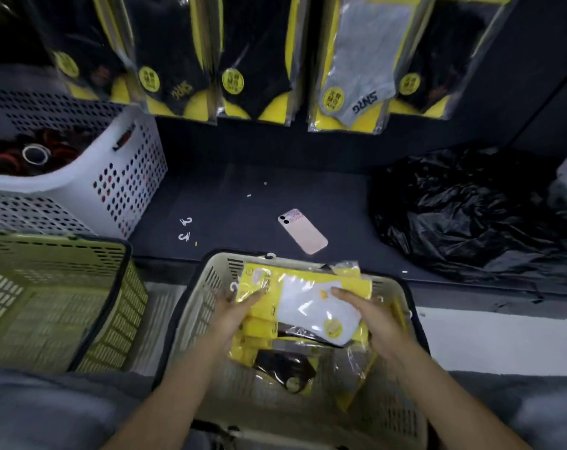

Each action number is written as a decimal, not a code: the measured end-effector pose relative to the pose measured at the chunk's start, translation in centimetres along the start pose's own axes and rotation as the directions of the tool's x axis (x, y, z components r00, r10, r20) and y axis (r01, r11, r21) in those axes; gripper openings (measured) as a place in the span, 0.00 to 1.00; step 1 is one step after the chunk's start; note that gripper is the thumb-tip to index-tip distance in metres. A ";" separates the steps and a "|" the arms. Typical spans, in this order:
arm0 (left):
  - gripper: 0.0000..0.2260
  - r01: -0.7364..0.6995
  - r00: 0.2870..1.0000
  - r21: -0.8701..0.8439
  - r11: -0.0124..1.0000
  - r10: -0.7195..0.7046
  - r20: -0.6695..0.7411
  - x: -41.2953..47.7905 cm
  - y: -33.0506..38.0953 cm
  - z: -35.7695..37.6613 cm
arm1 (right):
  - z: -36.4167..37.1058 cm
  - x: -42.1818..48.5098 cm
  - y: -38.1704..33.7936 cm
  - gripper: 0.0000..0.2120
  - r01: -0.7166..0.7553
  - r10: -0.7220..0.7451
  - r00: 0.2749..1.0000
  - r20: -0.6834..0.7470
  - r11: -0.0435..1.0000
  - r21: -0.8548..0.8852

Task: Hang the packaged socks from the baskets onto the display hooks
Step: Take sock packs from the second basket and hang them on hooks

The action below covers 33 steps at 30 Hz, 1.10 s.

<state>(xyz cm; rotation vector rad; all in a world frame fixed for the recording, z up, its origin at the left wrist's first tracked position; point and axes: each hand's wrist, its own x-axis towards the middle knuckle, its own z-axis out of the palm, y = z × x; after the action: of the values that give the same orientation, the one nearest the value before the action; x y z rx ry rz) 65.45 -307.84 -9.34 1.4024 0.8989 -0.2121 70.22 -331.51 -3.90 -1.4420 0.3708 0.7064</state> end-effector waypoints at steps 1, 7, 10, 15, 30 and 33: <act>0.51 -0.056 0.998 -0.063 0.996 0.056 -0.002 -1.0 1.8 -0.1 | -0.2 -0.8 -1.6 0.20 0.050 -0.050 0.999 0.004 0.998 0.027; 0.54 -0.310 0.950 -0.311 0.899 0.308 -0.054 -7.2 11.7 -0.3 | -0.5 -4.8 -10.0 0.24 0.335 -0.353 0.934 0.061 0.920 0.204; 0.37 -0.296 0.891 -0.569 0.767 0.436 0.124 -10.7 16.1 1.6 | 0.6 -6.4 -13.1 0.22 0.401 -0.435 0.897 0.077 0.875 0.272; 0.21 -0.479 0.774 -0.590 0.650 0.630 0.067 -15.3 21.7 4.2 | 1.4 -8.6 -16.6 0.27 0.512 -0.541 0.835 0.097 0.829 0.224; 0.13 -0.834 0.507 -0.145 0.532 0.844 0.177 -19.2 32.0 9.2 | 0.4 -14.1 -30.0 0.15 0.896 -0.894 0.445 -0.055 0.443 0.038; 0.18 -0.830 0.502 -0.162 0.534 0.841 0.202 -19.3 33.0 10.6 | -0.3 -13.7 -31.0 0.16 0.884 -0.880 0.467 -0.086 0.462 0.074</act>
<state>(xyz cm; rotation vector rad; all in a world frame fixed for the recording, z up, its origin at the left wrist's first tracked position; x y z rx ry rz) 77.49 -317.66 27.15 1.5748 -0.0865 0.3781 79.85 -334.07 28.50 -1.3056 -0.3487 -0.2202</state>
